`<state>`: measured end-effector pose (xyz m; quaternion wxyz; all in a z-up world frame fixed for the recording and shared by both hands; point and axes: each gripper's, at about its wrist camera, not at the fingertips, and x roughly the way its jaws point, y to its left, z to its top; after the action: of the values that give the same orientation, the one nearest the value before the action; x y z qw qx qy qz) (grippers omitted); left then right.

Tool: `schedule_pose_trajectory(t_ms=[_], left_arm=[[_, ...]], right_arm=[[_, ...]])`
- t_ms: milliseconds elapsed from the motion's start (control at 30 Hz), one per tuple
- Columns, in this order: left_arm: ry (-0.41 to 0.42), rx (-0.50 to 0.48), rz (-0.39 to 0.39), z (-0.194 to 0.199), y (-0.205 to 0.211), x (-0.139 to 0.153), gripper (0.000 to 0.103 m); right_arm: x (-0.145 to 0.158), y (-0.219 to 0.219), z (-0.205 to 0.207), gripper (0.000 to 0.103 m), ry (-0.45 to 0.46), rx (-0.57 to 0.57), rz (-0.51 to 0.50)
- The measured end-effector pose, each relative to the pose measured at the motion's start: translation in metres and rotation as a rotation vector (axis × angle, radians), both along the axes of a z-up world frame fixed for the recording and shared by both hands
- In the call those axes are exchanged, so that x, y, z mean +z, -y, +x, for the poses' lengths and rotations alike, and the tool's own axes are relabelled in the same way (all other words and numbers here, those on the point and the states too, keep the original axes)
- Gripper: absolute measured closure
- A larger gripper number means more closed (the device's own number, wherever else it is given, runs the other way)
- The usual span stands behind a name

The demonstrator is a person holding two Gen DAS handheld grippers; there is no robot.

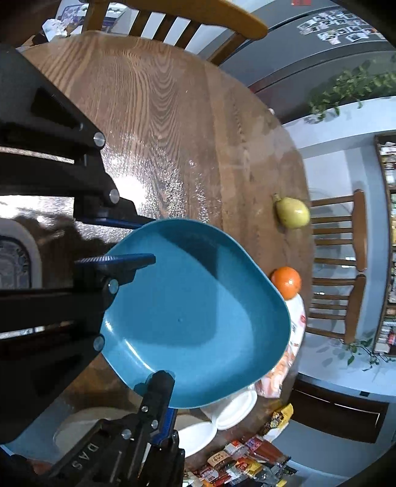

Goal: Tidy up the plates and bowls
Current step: 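Lift the teal plate and lower it onto the stacked square plates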

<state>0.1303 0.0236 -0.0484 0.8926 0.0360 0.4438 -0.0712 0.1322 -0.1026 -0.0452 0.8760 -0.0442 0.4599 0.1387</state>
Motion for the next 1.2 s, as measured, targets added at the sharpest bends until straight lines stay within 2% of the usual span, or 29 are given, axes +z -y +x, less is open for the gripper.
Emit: schedule_pose_trajectory(t_ms=[200,433,800,1200], left_arm=[[0.041,0.006,0.000,-0.024,0.001,0.017,0.089],[0.076,-0.006,-0.002,-0.053,0.005,0.028,0.089],[0.076,-0.014,0.014,-0.086,0.000,0.027,0.089],[0.026,-0.022,0.067,-0.111,-0.004,0.007,0.089]], right_arm=[[0.020,0.009,-0.027,0.093,0.033,0.005,0.061],[0.026,0.017,-0.058,0.093,0.053,0.004,0.080],[0.017,0.019,-0.098,0.093,0.009,0.017,0.122],[-0.011,0.008,-0.126,0.093,-0.094,0.029,0.161]])
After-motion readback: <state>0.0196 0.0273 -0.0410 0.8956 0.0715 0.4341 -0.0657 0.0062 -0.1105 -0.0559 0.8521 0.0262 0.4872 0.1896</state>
